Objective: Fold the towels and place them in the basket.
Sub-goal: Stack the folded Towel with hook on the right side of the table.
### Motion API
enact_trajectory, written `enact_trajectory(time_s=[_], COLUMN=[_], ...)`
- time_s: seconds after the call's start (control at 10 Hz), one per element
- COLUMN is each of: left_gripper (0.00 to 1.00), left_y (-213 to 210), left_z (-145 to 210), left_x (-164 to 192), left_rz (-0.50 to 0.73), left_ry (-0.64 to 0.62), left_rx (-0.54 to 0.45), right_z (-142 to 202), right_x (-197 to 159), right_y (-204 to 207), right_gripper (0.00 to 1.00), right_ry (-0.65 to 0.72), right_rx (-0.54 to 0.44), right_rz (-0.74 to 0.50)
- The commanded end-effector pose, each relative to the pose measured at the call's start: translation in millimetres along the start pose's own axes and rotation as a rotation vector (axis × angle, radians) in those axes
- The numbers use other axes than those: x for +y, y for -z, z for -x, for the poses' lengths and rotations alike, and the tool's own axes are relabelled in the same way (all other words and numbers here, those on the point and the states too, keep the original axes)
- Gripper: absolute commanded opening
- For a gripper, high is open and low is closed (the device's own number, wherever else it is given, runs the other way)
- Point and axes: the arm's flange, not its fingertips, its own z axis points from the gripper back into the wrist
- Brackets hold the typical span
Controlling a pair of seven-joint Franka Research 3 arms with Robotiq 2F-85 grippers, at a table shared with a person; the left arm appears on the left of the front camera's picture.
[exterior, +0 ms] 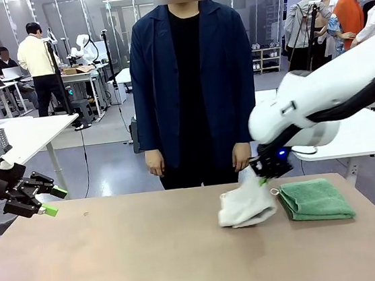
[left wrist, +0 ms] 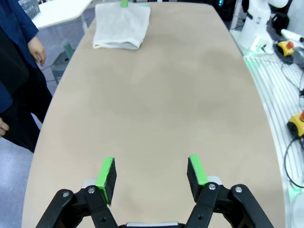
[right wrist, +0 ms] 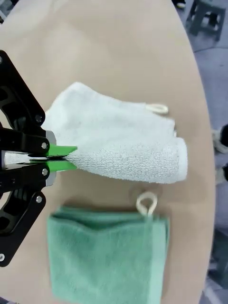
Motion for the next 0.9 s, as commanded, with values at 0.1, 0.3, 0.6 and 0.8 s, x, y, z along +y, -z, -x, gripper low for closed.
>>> enact_trajectory(time_s=[0.1,0.3,0.6,0.8], left_gripper=[0.77,0.77,0.77,0.77], left_y=[0,0,0,0], left_z=[0,0,0,0], left_x=[0,0,0,0], left_rz=[0.000,0.000,0.000,0.000], left_ry=[0.002,0.002,0.002,0.002], left_rx=[-0.002,-0.002,-0.002,-0.002], right_z=[11,3,-12,-22], right_x=[-48,-65,-76,-85], right_y=[-31,-47,-63,-74], right_gripper=[0.04,0.04,0.04,0.04], right_ry=[-0.098,-0.185,-0.227,-0.222], right_rx=[-0.018,-0.079,-0.122,-0.110], right_rz=[-0.006,0.005,0.008,0.009])
